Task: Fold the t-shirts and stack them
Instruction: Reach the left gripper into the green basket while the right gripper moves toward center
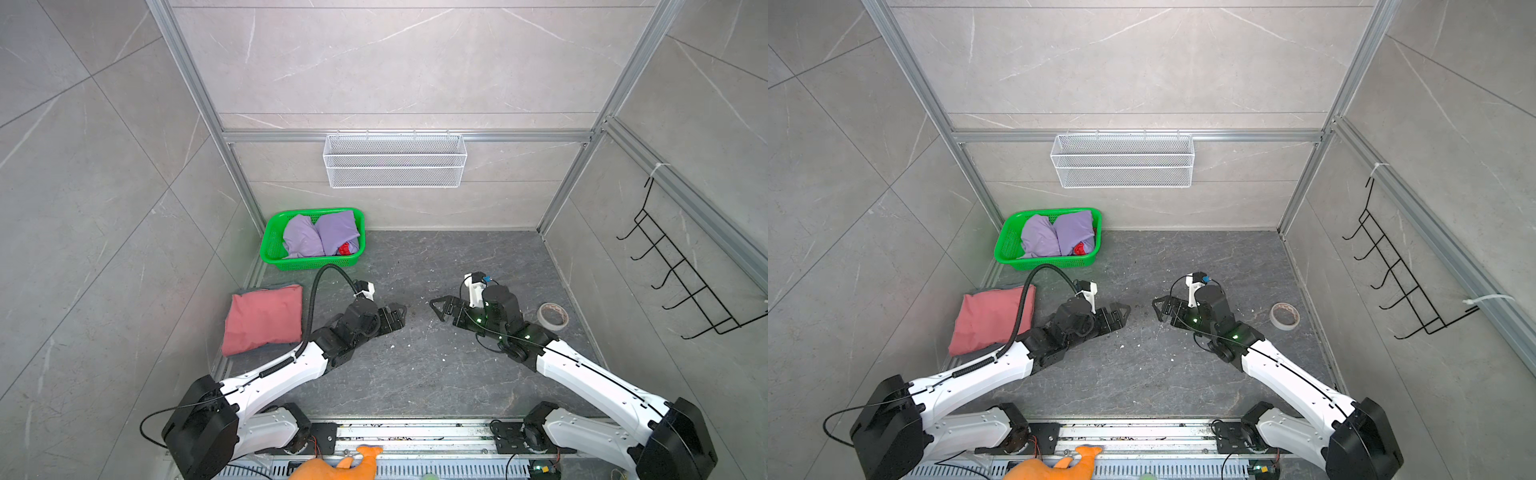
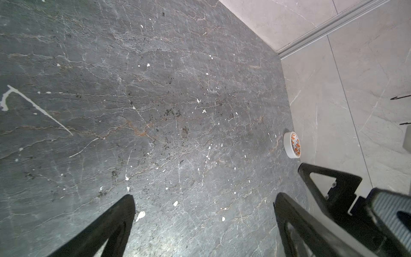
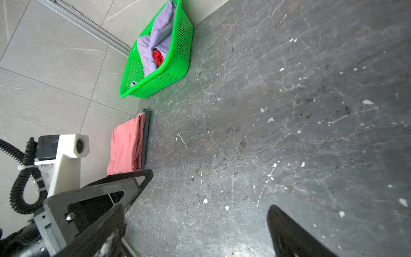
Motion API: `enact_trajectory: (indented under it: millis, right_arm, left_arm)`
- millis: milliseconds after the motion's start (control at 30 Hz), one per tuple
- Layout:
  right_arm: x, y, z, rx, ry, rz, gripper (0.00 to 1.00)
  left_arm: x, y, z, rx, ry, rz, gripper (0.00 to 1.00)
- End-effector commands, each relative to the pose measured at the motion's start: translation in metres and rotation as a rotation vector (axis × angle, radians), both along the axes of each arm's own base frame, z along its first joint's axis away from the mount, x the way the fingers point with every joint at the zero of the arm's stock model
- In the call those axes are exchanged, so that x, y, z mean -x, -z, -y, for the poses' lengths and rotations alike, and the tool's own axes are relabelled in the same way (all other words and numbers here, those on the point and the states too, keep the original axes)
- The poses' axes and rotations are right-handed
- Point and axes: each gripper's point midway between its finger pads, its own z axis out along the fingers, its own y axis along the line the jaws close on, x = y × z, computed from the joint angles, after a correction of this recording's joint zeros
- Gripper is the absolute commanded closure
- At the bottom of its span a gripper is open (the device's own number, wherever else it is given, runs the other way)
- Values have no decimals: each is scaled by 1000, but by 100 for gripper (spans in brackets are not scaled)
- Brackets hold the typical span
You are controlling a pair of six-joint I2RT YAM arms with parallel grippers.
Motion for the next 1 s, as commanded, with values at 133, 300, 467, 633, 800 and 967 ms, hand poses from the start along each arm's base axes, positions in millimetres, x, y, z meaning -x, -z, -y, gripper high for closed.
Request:
enact_trajectory:
  millis: [133, 300, 467, 633, 800, 967]
  right_arm:
    - [-11, 13, 0, 0, 88, -90, 0]
    - [-27, 18, -19, -46, 27, -126, 0]
    - [-58, 5, -2, 47, 136, -6, 0]
    - [-96, -31, 6, 230, 178, 166, 0]
    - [-122, -52, 1, 309, 190, 257, 0]
    - [-129, -48, -13, 315, 147, 279, 0]
  left_arm:
    - [-11, -52, 17, 190, 28, 212, 0]
    - [-9, -59, 15, 169, 51, 244, 0]
    - [-20, -51, -28, -129, -69, 230, 0]
    - [-55, -51, -88, -342, -181, 146, 0]
    - [-101, -45, -147, -542, -285, 43, 0]
    - [-148, -29, -171, -519, -301, -13, 0]
